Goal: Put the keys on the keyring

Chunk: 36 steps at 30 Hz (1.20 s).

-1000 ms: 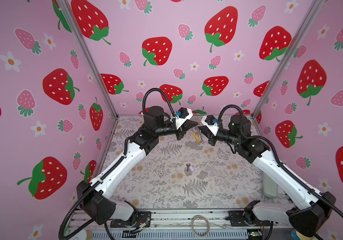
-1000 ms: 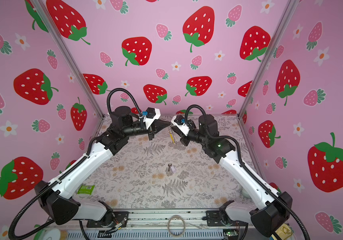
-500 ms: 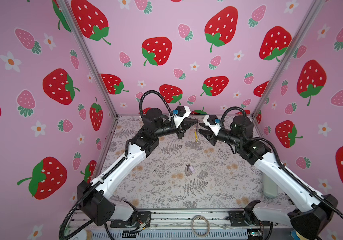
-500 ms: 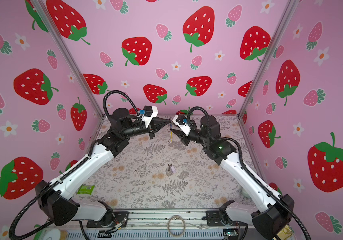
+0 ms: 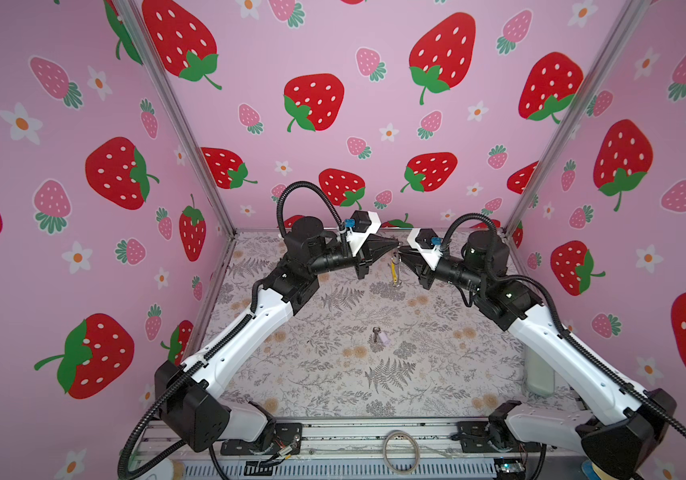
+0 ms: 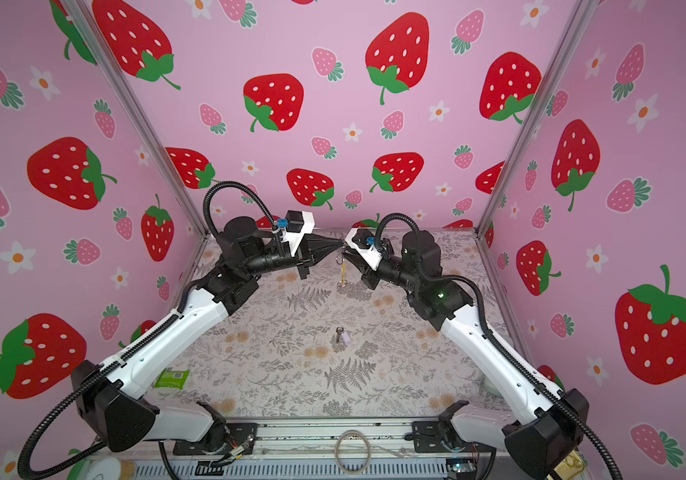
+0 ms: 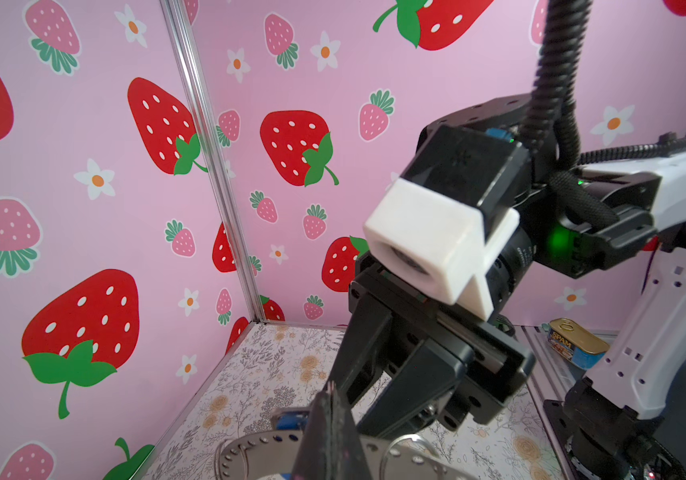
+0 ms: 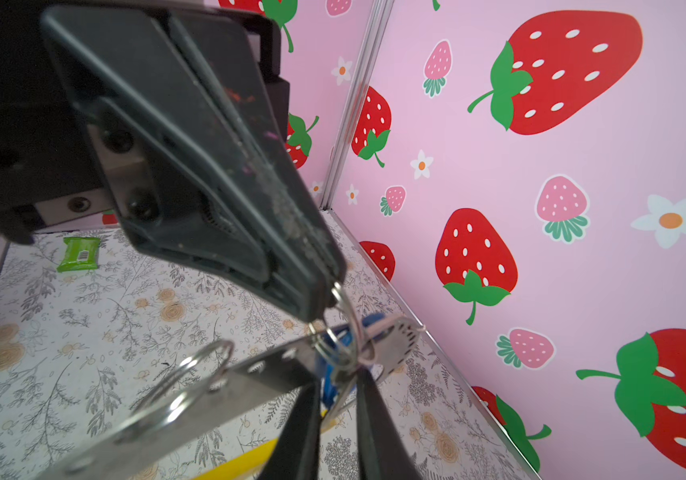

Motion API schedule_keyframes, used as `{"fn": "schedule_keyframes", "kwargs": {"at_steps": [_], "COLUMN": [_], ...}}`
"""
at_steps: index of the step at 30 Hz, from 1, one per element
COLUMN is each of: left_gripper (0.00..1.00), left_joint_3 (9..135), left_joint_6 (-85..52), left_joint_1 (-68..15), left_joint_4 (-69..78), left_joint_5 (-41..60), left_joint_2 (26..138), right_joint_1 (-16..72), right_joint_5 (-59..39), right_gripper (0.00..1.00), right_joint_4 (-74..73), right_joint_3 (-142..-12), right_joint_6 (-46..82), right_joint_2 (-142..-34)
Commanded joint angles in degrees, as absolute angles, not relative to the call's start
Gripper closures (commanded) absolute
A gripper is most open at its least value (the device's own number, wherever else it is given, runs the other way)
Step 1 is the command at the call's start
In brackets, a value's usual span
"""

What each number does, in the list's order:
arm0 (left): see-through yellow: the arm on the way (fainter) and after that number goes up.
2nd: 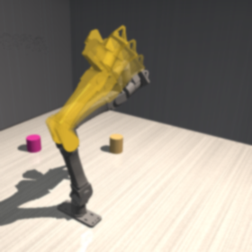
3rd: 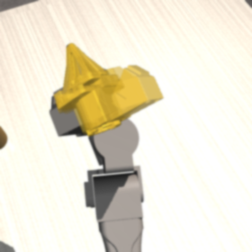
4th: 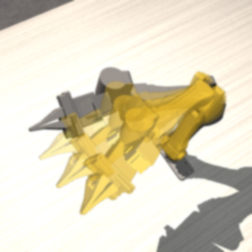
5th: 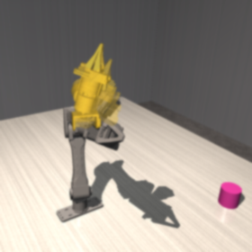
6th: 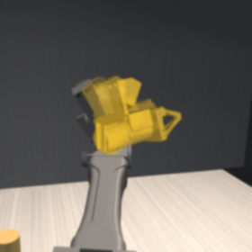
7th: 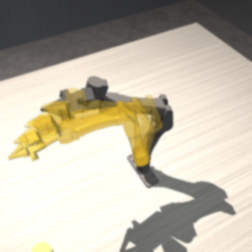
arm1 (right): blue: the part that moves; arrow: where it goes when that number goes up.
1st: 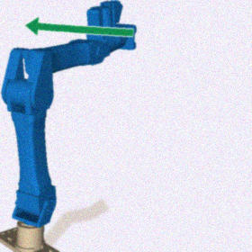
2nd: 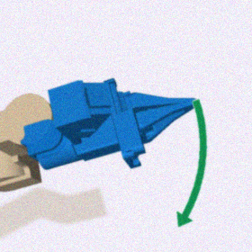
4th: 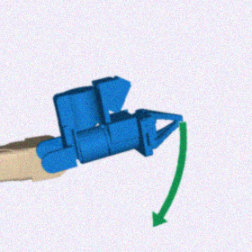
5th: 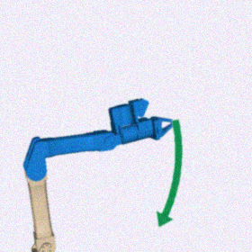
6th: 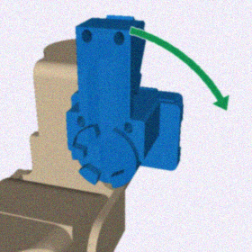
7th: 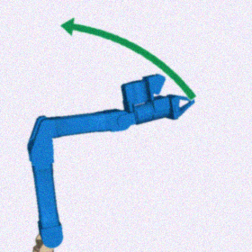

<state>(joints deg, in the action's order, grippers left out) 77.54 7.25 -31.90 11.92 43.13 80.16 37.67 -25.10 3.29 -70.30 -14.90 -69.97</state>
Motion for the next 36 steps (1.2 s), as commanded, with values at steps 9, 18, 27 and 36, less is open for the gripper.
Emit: {"fn": "schedule_keyframes", "kwargs": {"at_steps": [9, 18, 27, 36], "left_gripper": [1.0, 1.0, 1.0, 1.0], "left_joint_3": [75.79, 71.59, 67.48, 66.22], "left_joint_6": [2.86, 0.84, -2.16, -4.44], "left_joint_1": [-32.34, -34.98, -36.27, -37.22], "left_joint_4": [20.08, 27.96, 37.29, 44.07], "left_joint_5": [39.1, 29.81, 22.33, 19.27], "left_joint_2": [79.5, 78.88, 78.75, 80.03], "right_joint_1": [38.45, 41.62, 43.71, 45.91], "right_joint_5": [-22.82, -16.04, -9.62, -4.59], "right_gripper": [0.98, 1.0, 1.0, 1.0], "right_joint_4": [3.98, 3.04, 1.91, 0.69], "right_joint_3": [-69.96, -70.23, -69.85, -69.0], "right_joint_6": [-15.96, -17.35, -18.62, -20.17], "right_joint_2": [-69.24, -69.48, -69.51, -69.48]}}
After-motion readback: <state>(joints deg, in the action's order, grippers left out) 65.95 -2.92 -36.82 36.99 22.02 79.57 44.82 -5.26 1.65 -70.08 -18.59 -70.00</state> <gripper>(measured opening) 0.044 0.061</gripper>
